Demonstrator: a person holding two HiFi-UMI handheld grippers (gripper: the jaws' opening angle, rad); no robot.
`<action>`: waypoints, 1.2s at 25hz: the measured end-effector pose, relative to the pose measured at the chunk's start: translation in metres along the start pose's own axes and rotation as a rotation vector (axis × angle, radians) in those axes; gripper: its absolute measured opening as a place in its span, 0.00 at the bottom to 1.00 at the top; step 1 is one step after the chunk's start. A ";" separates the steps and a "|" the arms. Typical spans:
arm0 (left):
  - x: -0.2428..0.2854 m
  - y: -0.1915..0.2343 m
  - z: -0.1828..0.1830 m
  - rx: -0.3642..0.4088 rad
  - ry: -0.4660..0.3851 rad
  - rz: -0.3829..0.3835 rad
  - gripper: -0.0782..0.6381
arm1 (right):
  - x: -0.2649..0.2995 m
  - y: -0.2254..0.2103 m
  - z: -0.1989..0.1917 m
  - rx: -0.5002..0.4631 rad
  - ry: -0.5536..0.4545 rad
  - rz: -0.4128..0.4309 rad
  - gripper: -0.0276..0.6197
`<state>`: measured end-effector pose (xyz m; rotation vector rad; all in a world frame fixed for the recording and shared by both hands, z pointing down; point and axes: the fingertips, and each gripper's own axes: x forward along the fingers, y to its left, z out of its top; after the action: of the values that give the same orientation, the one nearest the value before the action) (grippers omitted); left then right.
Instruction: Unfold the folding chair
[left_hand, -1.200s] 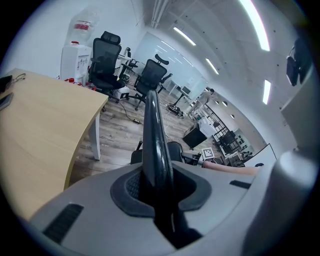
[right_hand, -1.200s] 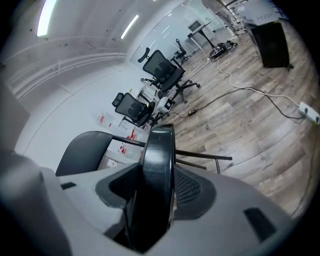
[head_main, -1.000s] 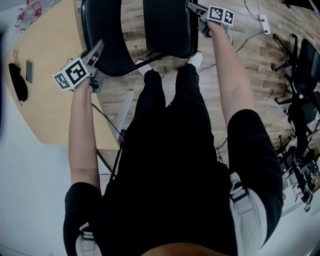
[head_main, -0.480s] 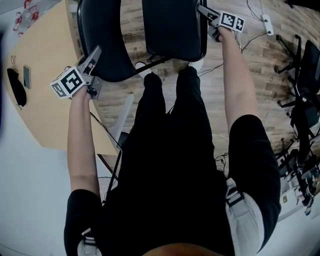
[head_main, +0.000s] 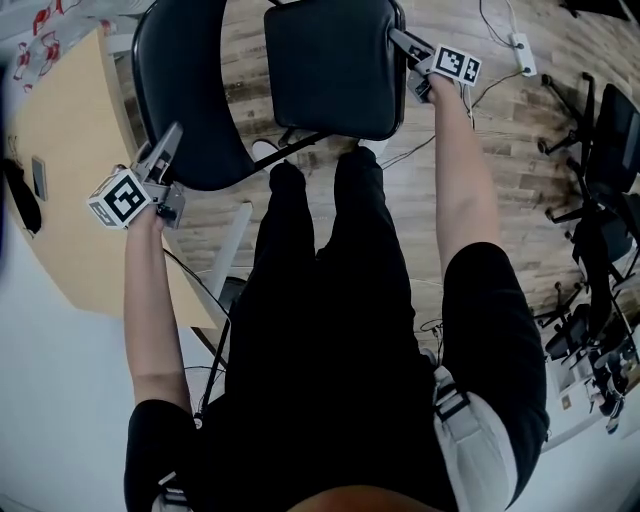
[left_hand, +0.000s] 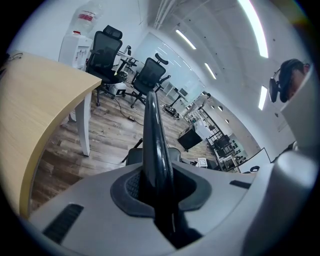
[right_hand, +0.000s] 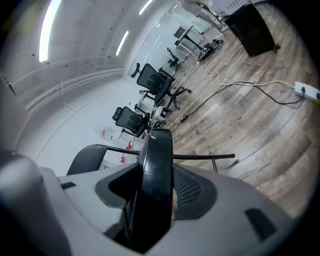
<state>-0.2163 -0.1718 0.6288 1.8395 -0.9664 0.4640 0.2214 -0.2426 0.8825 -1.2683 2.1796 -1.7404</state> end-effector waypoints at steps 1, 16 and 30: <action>0.003 -0.003 0.000 0.000 -0.003 -0.001 0.19 | -0.003 -0.005 0.001 0.007 -0.003 0.006 0.36; 0.060 -0.021 -0.024 -0.035 0.023 0.022 0.19 | -0.033 -0.110 0.010 0.089 -0.020 0.056 0.37; 0.094 -0.026 -0.045 -0.055 0.041 -0.011 0.19 | -0.048 -0.186 0.008 0.112 -0.053 -0.046 0.37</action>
<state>-0.1340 -0.1649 0.6974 1.7787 -0.9327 0.4626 0.3589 -0.2212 1.0159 -1.3322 2.0091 -1.7958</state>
